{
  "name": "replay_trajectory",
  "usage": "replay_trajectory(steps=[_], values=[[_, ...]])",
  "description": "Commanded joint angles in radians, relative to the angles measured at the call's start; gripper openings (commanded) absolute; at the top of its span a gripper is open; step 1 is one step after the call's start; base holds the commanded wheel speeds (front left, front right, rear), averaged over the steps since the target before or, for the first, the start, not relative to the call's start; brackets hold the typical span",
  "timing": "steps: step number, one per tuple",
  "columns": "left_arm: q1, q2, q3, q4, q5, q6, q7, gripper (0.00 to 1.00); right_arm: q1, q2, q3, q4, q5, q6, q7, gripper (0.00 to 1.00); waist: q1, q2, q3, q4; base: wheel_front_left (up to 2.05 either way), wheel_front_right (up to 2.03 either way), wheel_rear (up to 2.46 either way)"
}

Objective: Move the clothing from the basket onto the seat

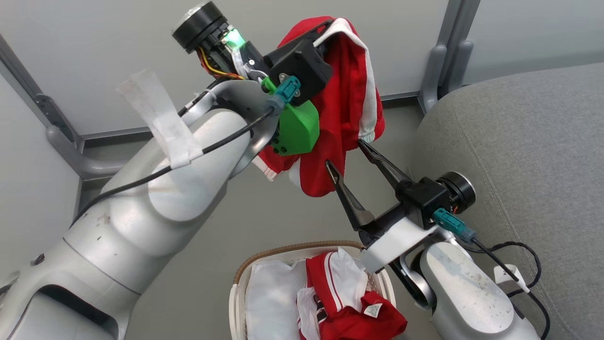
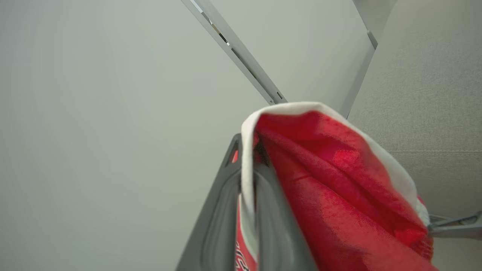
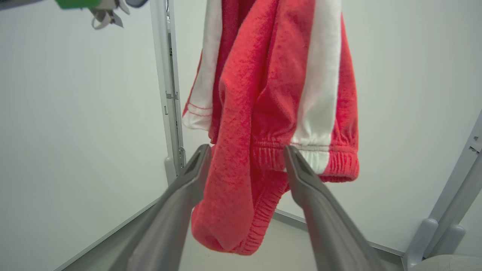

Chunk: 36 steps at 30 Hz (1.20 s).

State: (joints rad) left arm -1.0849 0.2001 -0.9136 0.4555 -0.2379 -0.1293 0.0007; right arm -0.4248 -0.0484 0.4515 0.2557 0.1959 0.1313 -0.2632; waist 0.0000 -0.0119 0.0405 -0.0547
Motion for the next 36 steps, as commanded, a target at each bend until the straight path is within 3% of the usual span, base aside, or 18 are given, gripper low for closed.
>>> replay_trajectory(steps=[1,8,19,20,21,22,32,33,36], values=[[-0.015,-0.009,-0.010,-0.002,-0.009,-0.002,0.004,0.00,-0.015,-0.004,0.008,0.017,0.009,-0.001,-0.002,1.00,0.0000,0.0119,-0.006,0.014,0.00,0.00,0.00],[-0.023,-0.042,-0.050,-0.021,-0.039,-0.002,0.014,0.00,-0.042,-0.004,-0.004,0.092,0.029,-0.001,-0.002,1.00,0.0000,0.0119,-0.018,0.046,0.00,0.00,0.00],[0.000,-0.060,-0.087,-0.074,-0.070,-0.001,0.026,0.00,-0.063,-0.004,-0.124,0.129,-0.081,-0.001,-0.002,1.00,0.0000,0.0119,-0.032,0.070,0.00,0.00,0.00],[0.004,-0.059,-0.089,-0.080,-0.072,-0.001,0.026,0.00,-0.062,-0.004,-0.130,0.135,-0.086,-0.001,-0.002,0.44,0.0000,0.0119,-0.033,0.071,0.00,0.00,0.00],[0.008,-0.058,-0.091,-0.084,-0.075,-0.001,0.027,0.00,-0.063,-0.004,-0.133,0.139,-0.086,-0.001,-0.002,0.30,0.0000,0.0119,-0.034,0.072,0.00,0.00,0.00],[0.012,-0.056,-0.092,-0.086,-0.078,-0.001,0.026,0.00,-0.064,-0.004,-0.134,0.143,-0.086,-0.001,-0.002,0.02,0.0000,0.0119,-0.035,0.073,0.00,0.00,0.00],[0.078,-0.024,-0.069,-0.052,-0.130,0.018,-0.004,0.00,-0.060,-0.004,-0.178,0.131,-0.082,-0.001,-0.002,0.00,0.0000,0.0119,-0.028,0.060,0.00,0.00,0.00],[0.085,-0.022,-0.064,-0.043,-0.138,0.020,-0.010,0.06,-0.060,-0.004,-0.183,0.130,-0.083,-0.001,-0.002,0.00,0.0000,0.0119,-0.026,0.058,0.00,0.00,0.00],[0.110,-0.014,-0.048,-0.011,-0.165,0.026,-0.042,0.61,-0.059,-0.004,-0.207,0.130,-0.085,-0.001,-0.002,0.00,0.0000,0.0119,-0.021,0.052,0.00,0.00,0.00]])
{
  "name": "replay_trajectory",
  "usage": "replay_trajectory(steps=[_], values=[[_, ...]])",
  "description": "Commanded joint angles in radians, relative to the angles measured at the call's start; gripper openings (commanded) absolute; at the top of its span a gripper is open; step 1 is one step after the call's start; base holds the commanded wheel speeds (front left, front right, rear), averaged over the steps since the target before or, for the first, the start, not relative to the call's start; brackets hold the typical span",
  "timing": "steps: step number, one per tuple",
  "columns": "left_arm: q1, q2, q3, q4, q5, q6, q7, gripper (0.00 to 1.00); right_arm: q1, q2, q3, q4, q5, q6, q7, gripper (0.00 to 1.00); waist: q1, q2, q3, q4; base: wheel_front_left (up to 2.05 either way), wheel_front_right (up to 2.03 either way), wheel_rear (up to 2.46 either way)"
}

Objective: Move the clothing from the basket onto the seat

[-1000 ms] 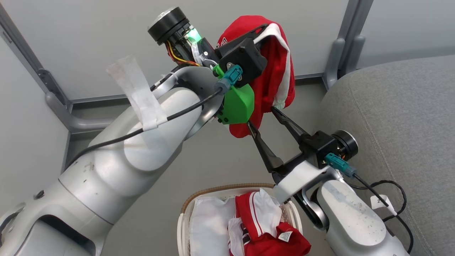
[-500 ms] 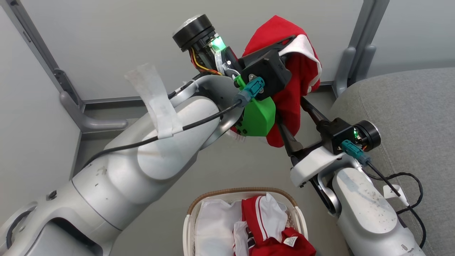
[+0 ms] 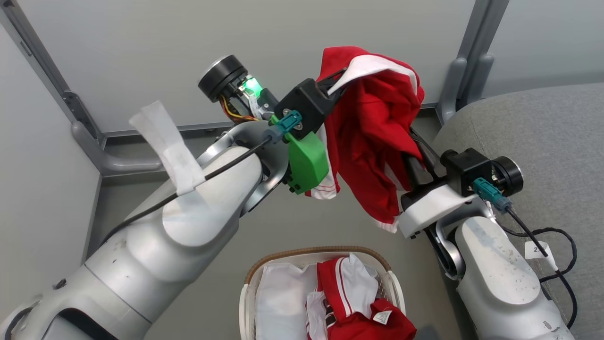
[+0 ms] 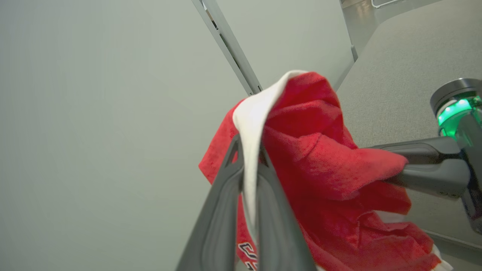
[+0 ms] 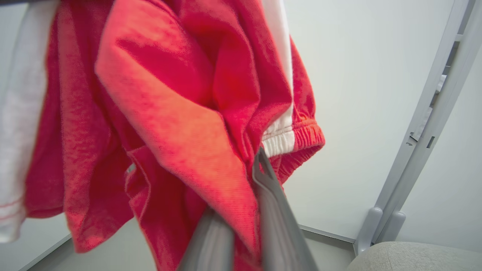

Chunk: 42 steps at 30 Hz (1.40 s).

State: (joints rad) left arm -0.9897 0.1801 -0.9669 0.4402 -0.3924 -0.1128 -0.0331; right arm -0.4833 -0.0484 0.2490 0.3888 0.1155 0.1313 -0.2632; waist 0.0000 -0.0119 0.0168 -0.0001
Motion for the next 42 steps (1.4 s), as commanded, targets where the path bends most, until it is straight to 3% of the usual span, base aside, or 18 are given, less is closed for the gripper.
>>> replay_trajectory(steps=[1,2,3,16,30,36,42], values=[[0.023,0.007,0.010,0.012,-0.018,0.008,-0.021,0.78,-0.001,-0.004,-0.011,-0.002,-0.008,-0.001,-0.002,0.00,0.0000,0.0119,0.004,-0.004,0.00,0.00,0.00],[0.036,0.010,0.016,0.024,-0.030,0.007,-0.036,0.98,-0.003,-0.004,-0.021,-0.001,-0.011,-0.001,-0.002,0.00,0.0000,0.0119,0.006,-0.006,0.00,0.00,0.00],[0.047,0.010,0.022,0.035,-0.043,0.005,-0.048,1.00,-0.005,-0.004,-0.029,0.000,-0.016,-0.001,-0.002,0.00,0.0000,0.0119,0.008,-0.007,0.00,0.00,0.00],[0.212,-0.024,0.076,0.144,-0.159,0.021,-0.189,1.00,-0.020,-0.004,-0.215,-0.013,-0.085,-0.001,-0.002,0.00,0.0000,0.0119,0.038,-0.013,0.00,0.00,0.00],[0.360,-0.086,0.105,0.188,-0.178,0.029,-0.233,1.00,0.014,-0.004,-0.380,-0.037,-0.138,-0.001,-0.002,0.00,0.0000,0.0119,0.068,-0.044,0.00,0.00,0.00],[0.391,-0.094,0.132,0.158,-0.147,0.028,-0.231,1.00,0.012,-0.004,-0.402,-0.056,-0.156,-0.001,-0.002,0.00,0.0000,0.0119,0.088,-0.103,0.00,0.00,0.00],[0.411,-0.087,0.153,0.139,-0.113,0.021,-0.231,1.00,0.021,-0.004,-0.416,-0.091,-0.200,-0.001,-0.002,0.00,0.0000,0.0119,0.125,-0.213,0.00,0.00,0.00]])
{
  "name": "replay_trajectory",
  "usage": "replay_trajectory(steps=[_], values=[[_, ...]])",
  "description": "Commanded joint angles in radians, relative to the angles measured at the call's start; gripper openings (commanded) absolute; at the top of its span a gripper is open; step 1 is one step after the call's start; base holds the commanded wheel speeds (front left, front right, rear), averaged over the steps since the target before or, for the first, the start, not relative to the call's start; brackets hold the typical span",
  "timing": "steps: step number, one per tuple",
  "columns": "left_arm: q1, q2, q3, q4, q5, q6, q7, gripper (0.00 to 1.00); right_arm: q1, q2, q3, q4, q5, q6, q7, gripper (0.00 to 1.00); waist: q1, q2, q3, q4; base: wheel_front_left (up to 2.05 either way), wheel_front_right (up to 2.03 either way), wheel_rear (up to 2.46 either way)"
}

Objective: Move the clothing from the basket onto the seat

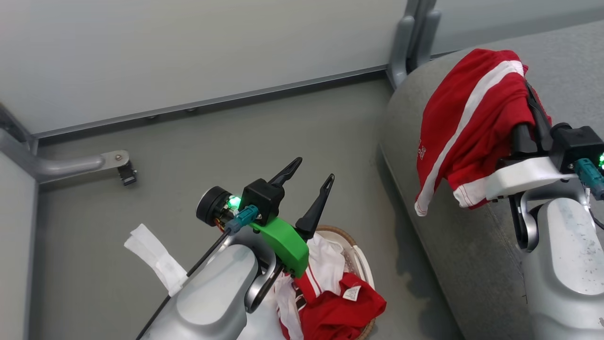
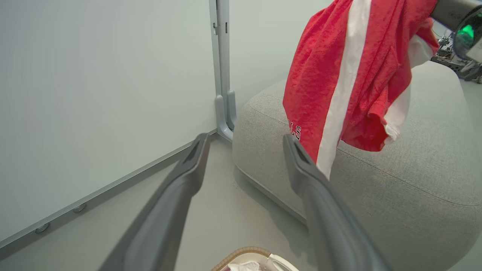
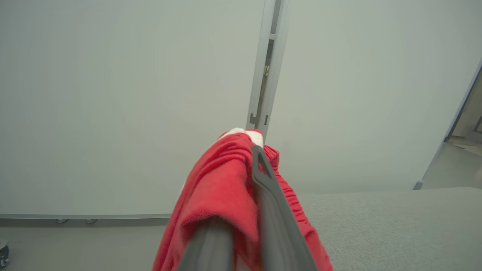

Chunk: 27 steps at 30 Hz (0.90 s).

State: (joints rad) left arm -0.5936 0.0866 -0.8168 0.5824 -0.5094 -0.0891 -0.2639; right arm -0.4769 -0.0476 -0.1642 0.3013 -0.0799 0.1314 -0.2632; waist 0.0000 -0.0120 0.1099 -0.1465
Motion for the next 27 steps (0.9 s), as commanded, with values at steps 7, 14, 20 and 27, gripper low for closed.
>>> replay_trajectory(steps=[7,14,20,27], values=[[0.008,0.009,0.008,-0.005,0.031,-0.015,-0.001,1.00,0.038,-0.004,-0.034,-0.028,-0.023,-0.001,-0.002,0.00,0.0000,0.0120,0.086,-0.215,0.00,0.00,0.00],[-0.022,0.010,-0.005,0.011,0.047,-0.024,-0.001,1.00,0.060,-0.004,-0.061,-0.026,0.005,-0.001,-0.002,0.00,0.0000,0.0120,0.134,-0.310,0.00,0.00,0.00],[-0.041,0.010,-0.012,0.009,0.058,-0.028,-0.001,1.00,0.054,-0.003,-0.072,-0.018,0.009,-0.001,-0.002,0.00,0.0000,0.0120,0.175,-0.326,0.00,0.00,0.00],[-0.067,0.020,-0.014,0.000,0.073,-0.028,-0.001,1.00,-0.021,-0.004,-0.108,0.014,-0.021,-0.001,-0.002,0.00,0.0000,0.0120,0.239,-0.270,0.00,0.00,0.00]])
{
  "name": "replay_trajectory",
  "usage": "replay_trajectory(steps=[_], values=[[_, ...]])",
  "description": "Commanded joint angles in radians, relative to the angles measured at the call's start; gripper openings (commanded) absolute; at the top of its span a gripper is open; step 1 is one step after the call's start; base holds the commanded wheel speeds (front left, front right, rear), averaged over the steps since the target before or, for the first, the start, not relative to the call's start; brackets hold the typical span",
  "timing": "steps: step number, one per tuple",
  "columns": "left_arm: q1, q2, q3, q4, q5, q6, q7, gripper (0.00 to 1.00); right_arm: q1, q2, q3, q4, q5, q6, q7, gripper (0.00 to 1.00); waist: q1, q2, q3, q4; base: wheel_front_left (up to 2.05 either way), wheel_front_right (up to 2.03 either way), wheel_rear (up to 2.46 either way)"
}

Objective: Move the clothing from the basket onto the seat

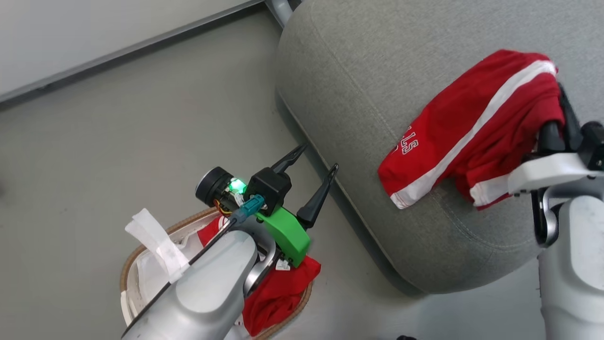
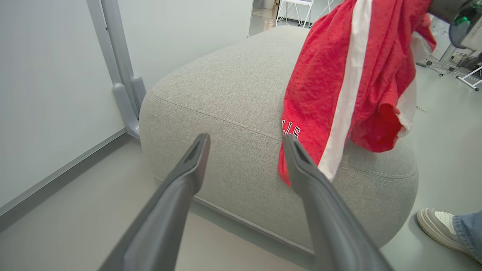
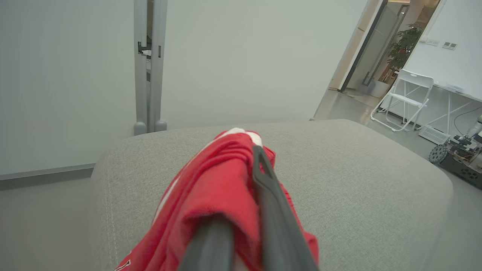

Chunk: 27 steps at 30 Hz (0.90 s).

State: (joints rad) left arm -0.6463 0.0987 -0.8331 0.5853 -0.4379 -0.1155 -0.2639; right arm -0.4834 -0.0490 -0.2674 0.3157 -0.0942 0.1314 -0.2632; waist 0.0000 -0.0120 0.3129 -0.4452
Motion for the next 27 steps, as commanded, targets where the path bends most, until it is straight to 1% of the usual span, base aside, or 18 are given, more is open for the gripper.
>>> replay_trajectory(steps=[1,4,7,14,19,23,27], values=[[-0.019,0.010,0.004,-0.006,0.005,0.000,-0.001,1.00,-0.038,-0.003,-0.012,0.007,-0.019,-0.001,-0.002,0.00,0.0000,0.0120,0.048,0.041,0.00,0.00,0.00],[-0.035,0.012,0.005,-0.016,0.012,0.003,-0.001,1.00,-0.109,-0.010,-0.046,0.017,-0.060,-0.001,-0.002,0.00,0.0000,0.0120,0.086,0.085,0.00,0.00,0.00],[-0.052,0.018,0.015,-0.033,0.020,0.013,-0.001,1.00,-0.204,-0.045,-0.068,0.032,-0.087,-0.001,-0.002,0.00,0.0000,0.0120,0.129,0.132,0.00,0.00,0.00],[-0.084,0.031,0.027,-0.071,0.035,0.028,-0.001,1.00,-0.457,-0.200,-0.127,0.078,-0.138,-0.001,-0.002,0.00,0.0000,0.0120,0.220,0.224,0.00,0.00,0.00],[-0.102,0.034,0.035,-0.098,0.041,0.037,-0.001,1.00,-0.612,-0.299,-0.207,0.120,-0.172,-0.001,-0.002,0.00,0.0000,0.0120,0.280,0.281,0.00,0.00,0.00],[-0.115,0.042,0.043,-0.124,0.037,0.047,0.003,1.00,-0.665,-0.344,-0.266,0.164,-0.220,-0.001,-0.002,0.00,0.0000,0.0120,0.329,0.312,0.00,0.00,0.00],[-0.116,0.068,0.044,-0.151,0.045,0.057,0.012,1.00,-0.620,-0.347,-0.308,0.234,-0.265,-0.001,-0.002,0.00,0.0000,0.0120,0.374,0.329,0.00,0.00,0.00]])
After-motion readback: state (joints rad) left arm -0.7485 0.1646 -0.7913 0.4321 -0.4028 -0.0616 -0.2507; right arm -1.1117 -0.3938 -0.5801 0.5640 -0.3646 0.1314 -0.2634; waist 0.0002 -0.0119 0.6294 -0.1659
